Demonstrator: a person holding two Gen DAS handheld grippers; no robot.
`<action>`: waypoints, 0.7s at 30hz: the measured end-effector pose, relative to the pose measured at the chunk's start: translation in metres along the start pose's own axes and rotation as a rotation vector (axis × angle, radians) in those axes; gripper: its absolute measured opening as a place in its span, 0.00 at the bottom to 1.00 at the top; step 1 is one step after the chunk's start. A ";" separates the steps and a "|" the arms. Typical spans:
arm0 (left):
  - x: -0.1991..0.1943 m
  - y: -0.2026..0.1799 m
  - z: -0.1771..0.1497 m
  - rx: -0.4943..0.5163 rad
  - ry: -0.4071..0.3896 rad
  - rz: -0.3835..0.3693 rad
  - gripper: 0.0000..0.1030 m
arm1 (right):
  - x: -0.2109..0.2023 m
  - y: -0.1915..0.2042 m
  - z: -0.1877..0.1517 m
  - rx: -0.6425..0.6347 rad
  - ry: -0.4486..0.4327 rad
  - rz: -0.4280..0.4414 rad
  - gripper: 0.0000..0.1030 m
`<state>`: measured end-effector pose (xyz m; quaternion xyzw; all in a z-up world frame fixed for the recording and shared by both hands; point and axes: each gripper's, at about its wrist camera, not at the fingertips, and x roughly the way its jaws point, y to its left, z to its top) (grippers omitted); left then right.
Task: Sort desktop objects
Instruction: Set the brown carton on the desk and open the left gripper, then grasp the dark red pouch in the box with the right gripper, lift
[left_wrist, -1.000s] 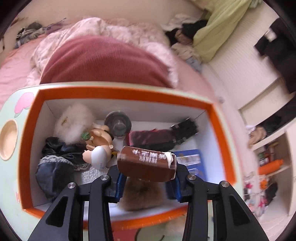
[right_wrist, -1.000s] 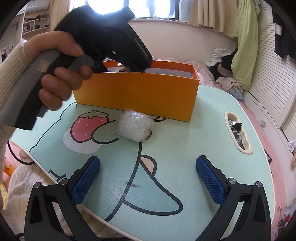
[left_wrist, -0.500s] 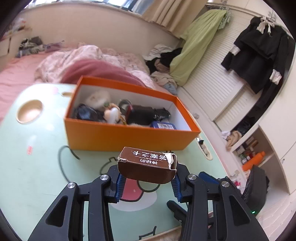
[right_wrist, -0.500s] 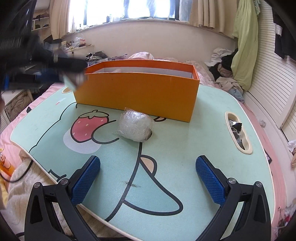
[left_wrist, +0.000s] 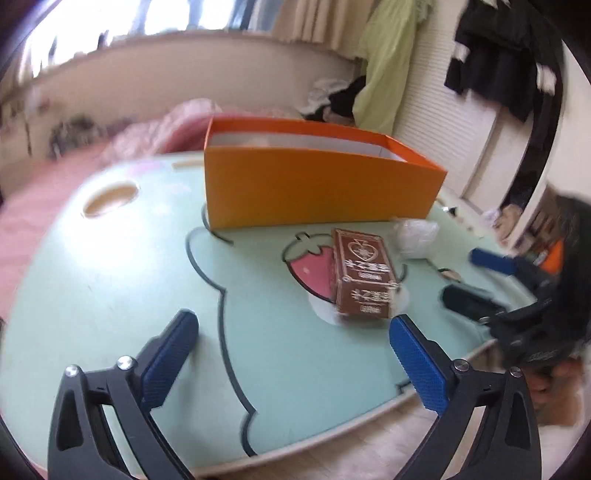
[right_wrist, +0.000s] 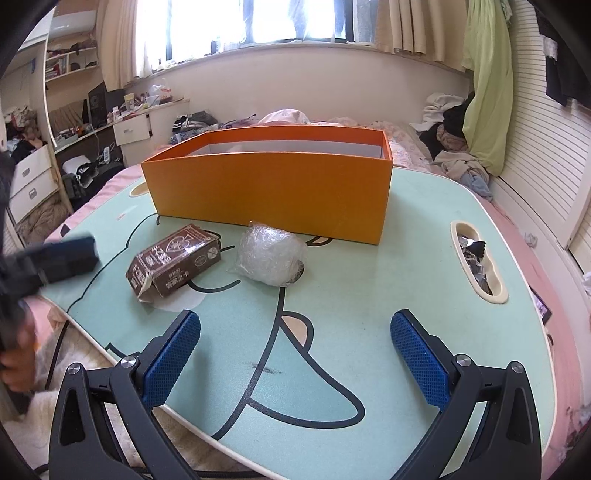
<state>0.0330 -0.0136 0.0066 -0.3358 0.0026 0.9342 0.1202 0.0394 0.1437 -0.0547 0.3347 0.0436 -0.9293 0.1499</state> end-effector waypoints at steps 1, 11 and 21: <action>0.005 -0.004 0.000 0.016 0.003 0.014 1.00 | -0.002 -0.002 0.000 0.010 -0.009 0.012 0.99; 0.017 0.001 -0.005 0.035 0.010 -0.014 1.00 | -0.010 -0.010 0.090 0.145 0.007 0.211 0.71; 0.010 -0.004 -0.001 0.038 0.003 -0.016 1.00 | 0.119 -0.015 0.173 0.191 0.380 0.088 0.42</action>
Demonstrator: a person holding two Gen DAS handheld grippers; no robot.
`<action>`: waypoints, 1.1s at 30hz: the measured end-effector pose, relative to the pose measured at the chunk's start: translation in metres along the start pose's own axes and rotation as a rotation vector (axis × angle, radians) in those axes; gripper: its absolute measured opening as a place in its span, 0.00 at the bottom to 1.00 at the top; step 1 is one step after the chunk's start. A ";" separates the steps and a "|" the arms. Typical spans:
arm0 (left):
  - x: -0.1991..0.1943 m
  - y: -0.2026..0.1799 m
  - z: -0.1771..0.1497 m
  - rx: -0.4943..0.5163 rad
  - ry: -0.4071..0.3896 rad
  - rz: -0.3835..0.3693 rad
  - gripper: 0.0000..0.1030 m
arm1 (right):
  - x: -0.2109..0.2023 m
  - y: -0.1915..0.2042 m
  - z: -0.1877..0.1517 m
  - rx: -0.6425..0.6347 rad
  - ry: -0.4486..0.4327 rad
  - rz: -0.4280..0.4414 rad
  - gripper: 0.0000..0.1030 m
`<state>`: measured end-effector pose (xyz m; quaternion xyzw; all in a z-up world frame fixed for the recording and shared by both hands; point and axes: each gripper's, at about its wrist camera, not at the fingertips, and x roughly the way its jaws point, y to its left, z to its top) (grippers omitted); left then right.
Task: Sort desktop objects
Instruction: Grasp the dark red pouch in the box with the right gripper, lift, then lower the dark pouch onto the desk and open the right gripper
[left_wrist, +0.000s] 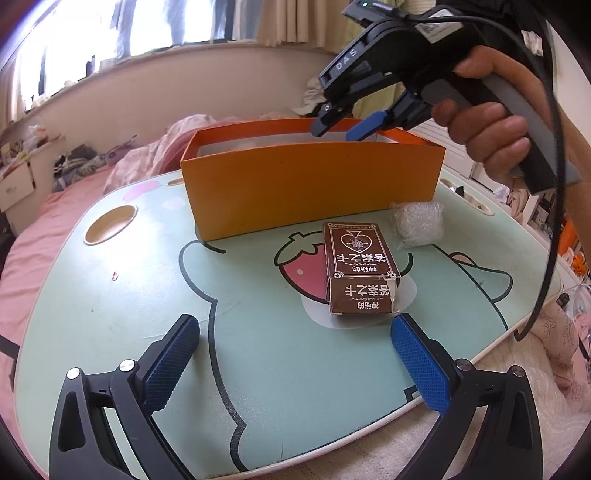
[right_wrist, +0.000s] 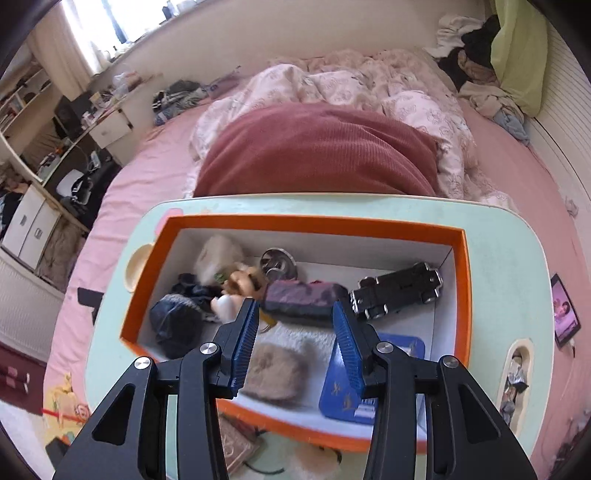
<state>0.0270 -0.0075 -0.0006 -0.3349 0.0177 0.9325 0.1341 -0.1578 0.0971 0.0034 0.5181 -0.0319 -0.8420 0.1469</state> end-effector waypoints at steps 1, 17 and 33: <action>0.000 0.000 0.000 0.000 0.000 -0.001 1.00 | 0.004 0.000 0.002 0.005 0.015 0.002 0.43; -0.002 -0.005 0.002 0.000 -0.002 -0.003 1.00 | -0.008 -0.009 0.003 -0.008 0.002 0.067 0.60; -0.002 -0.005 0.002 -0.001 -0.001 -0.004 1.00 | -0.077 -0.054 -0.144 -0.153 -0.192 -0.040 0.60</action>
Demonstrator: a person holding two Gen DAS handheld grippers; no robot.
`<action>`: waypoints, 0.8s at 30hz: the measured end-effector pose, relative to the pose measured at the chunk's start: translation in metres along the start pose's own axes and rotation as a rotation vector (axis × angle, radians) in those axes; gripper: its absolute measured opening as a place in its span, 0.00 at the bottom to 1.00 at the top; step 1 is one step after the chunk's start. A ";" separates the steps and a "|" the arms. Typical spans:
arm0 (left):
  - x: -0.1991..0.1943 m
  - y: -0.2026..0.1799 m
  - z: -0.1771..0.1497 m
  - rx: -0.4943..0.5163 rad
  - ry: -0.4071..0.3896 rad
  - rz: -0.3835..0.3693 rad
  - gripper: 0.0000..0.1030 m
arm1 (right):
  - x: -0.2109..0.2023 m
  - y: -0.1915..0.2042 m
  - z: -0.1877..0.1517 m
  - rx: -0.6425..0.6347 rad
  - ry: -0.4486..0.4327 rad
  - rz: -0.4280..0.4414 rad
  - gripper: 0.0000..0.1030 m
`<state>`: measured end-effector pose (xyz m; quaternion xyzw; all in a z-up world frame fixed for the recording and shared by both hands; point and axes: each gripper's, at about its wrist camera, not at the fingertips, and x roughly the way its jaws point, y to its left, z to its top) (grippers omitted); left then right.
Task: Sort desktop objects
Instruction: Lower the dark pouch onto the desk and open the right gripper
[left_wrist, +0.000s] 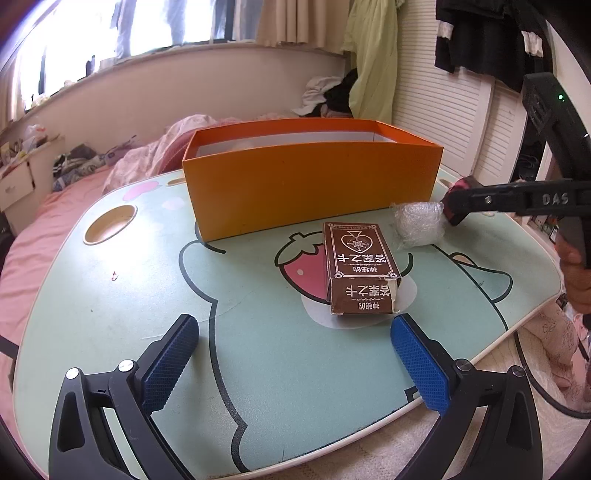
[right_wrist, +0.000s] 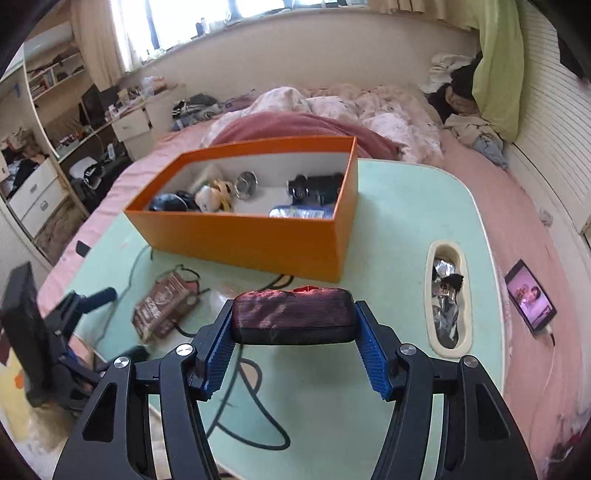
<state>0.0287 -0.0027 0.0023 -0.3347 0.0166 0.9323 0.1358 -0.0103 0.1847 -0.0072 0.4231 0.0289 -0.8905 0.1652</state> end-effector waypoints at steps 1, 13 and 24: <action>0.000 0.000 0.000 0.000 0.000 0.000 1.00 | 0.008 0.001 0.005 0.003 0.002 0.005 0.60; 0.000 0.000 0.000 0.000 0.000 -0.001 1.00 | -0.033 0.006 -0.034 0.082 -0.243 0.061 0.82; -0.013 0.001 0.003 -0.029 -0.005 0.026 1.00 | 0.003 0.039 -0.061 -0.070 -0.247 -0.151 0.99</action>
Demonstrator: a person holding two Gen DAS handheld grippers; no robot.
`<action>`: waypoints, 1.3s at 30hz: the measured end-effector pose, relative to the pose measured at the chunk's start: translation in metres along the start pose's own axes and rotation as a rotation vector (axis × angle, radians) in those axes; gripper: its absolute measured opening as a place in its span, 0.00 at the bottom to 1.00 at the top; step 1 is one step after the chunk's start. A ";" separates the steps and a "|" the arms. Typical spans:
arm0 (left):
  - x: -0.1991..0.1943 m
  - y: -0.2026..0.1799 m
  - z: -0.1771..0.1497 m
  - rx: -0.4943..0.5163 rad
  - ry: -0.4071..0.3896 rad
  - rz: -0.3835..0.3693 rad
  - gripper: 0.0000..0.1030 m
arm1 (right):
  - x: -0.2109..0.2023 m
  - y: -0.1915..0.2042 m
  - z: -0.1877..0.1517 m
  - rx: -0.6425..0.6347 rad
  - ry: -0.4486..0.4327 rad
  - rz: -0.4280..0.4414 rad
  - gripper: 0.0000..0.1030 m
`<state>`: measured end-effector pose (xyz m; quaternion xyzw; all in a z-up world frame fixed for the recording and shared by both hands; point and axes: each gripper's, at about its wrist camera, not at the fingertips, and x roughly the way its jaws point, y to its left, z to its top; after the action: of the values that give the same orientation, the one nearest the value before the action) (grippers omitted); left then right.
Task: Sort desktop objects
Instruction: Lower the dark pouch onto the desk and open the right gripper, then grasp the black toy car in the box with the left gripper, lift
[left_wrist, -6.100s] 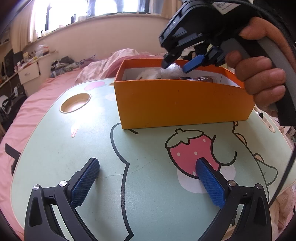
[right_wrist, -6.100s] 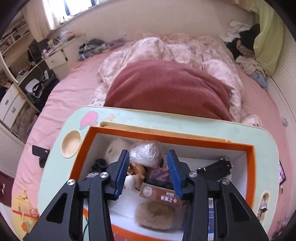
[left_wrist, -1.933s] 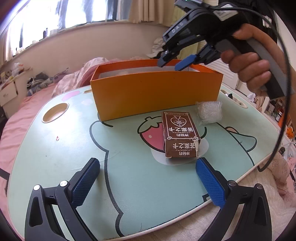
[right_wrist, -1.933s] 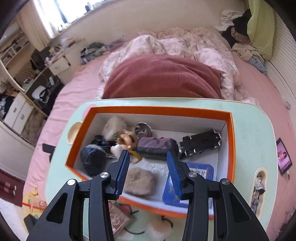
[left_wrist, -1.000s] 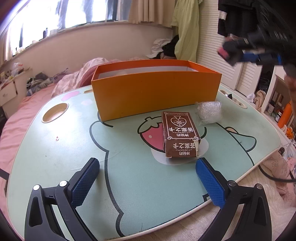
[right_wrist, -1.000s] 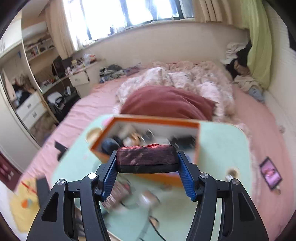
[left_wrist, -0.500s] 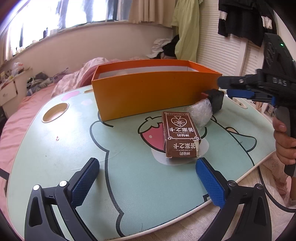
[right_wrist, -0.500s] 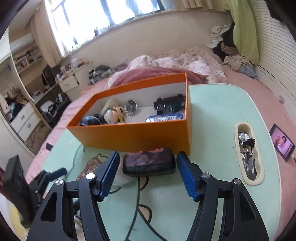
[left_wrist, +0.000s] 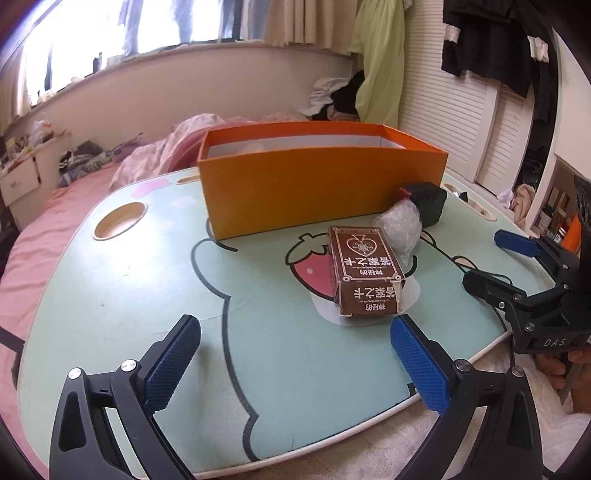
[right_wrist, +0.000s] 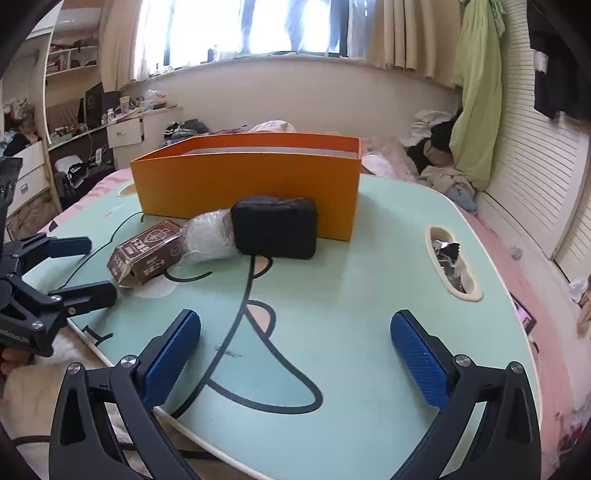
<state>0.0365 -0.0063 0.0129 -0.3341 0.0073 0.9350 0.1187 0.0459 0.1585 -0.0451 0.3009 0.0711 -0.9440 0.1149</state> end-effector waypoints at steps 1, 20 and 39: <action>-0.007 0.002 0.007 -0.015 -0.014 0.001 1.00 | 0.001 -0.001 0.000 0.000 -0.006 0.001 0.99; 0.183 -0.048 0.190 -0.447 0.506 -0.208 0.49 | -0.004 -0.006 -0.015 0.002 -0.055 0.019 0.99; 0.190 -0.072 0.196 -0.503 0.423 -0.382 0.41 | -0.008 -0.004 -0.019 0.013 -0.072 0.027 0.99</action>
<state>-0.2114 0.1230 0.0510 -0.5337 -0.2603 0.7791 0.2010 0.0619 0.1680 -0.0556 0.2684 0.0569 -0.9531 0.1280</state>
